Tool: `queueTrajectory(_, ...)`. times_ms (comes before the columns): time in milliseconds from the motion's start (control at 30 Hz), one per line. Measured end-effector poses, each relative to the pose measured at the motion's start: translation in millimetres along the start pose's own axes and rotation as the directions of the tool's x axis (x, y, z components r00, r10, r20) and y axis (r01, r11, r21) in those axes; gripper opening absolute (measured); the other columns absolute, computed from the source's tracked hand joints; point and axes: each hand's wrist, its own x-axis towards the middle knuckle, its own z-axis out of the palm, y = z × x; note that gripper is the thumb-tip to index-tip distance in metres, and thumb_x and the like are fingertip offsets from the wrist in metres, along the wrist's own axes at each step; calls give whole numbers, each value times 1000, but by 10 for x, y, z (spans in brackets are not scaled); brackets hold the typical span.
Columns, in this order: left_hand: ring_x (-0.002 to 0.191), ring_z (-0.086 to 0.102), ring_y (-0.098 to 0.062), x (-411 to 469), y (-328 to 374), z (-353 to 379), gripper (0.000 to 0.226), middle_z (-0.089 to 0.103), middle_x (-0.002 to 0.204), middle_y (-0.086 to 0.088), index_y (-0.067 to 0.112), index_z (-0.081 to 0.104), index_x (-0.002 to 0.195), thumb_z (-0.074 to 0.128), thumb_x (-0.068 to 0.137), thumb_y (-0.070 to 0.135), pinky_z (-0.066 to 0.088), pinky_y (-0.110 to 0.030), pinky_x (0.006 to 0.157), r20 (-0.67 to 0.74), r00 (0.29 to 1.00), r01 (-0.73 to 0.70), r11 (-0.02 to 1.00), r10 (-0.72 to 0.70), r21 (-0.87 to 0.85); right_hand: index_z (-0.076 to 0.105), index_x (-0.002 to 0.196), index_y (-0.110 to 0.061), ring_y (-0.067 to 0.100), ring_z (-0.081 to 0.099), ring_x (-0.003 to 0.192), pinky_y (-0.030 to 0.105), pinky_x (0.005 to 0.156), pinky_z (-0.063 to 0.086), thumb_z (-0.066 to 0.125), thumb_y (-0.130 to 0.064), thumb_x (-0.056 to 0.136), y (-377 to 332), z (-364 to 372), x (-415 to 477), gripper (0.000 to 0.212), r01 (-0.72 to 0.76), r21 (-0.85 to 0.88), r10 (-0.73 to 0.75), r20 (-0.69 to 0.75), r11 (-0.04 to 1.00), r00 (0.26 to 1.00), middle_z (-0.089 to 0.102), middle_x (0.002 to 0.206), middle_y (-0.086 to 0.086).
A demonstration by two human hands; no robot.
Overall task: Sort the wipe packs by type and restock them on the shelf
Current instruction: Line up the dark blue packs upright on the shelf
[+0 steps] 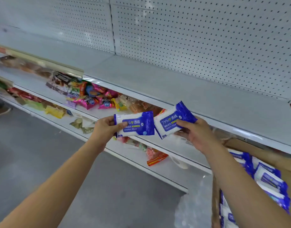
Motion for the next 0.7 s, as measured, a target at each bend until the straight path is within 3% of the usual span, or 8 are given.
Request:
queueTrajectory(67,79,76,-17,242,136,-310,26,78,95,-8,9,69,110,76,84,12,57,-21,59,-10,1000,-22,1000,22,-2,62,121,-4,33,72,92,43,75,62,72,4,82,-52,304,207,41,11,16,-11,5,1000,1000,73,109,19)
queueTrajectory(167,83,76,-19,612,255,-676,26,78,93,-5,11,69,108,76,83,14,60,-23,63,-33,999,-30,999,29,-42,61,123,-5,33,73,95,45,78,62,72,7,81,-117,669,532,45,18,21,-18,4,1000,1000,73,109,16)
queueTrajectory(333,88,76,-21,1327,333,-1103,39,78,97,-5,13,68,107,79,73,27,61,-32,73,-50,998,-34,997,30,-66,66,111,1,34,72,86,53,83,59,71,8,81,-227,1183,1232,31,16,29,-15,-52,999,999,74,81,11)
queueTrajectory(433,89,76,-22,1859,415,-1272,41,78,98,-6,11,68,110,79,74,26,60,-35,77,-54,998,-45,998,43,-49,66,110,-1,34,73,90,48,78,61,72,4,82,-303,1425,1753,29,24,31,-23,-52,999,998,74,97,18)
queueTrajectory(533,80,75,-17,2459,568,-1415,35,78,97,-9,6,68,112,78,81,17,57,-23,62,-55,995,-84,996,82,-19,67,109,-3,28,73,87,41,75,61,75,2,81,-390,1632,2371,29,82,7,-81,-33,997,996,75,98,13)
queueTrajectory(633,87,76,-25,3038,747,-1574,40,77,101,-10,8,70,113,79,76,19,62,-35,73,-80,993,-87,996,87,-2,66,107,-4,25,70,83,41,79,58,76,3,80,-484,1849,3042,30,116,-37,-117,-30,993,993,73,99,13)
queueTrajectory(700,90,75,-28,3404,869,-1696,29,78,98,-7,13,71,107,78,79,17,61,-40,79,-91,991,-93,995,96,39,65,109,-4,29,71,85,43,83,59,77,3,79,-517,1990,3458,33,111,-55,-113,-37,992,993,73,103,14)
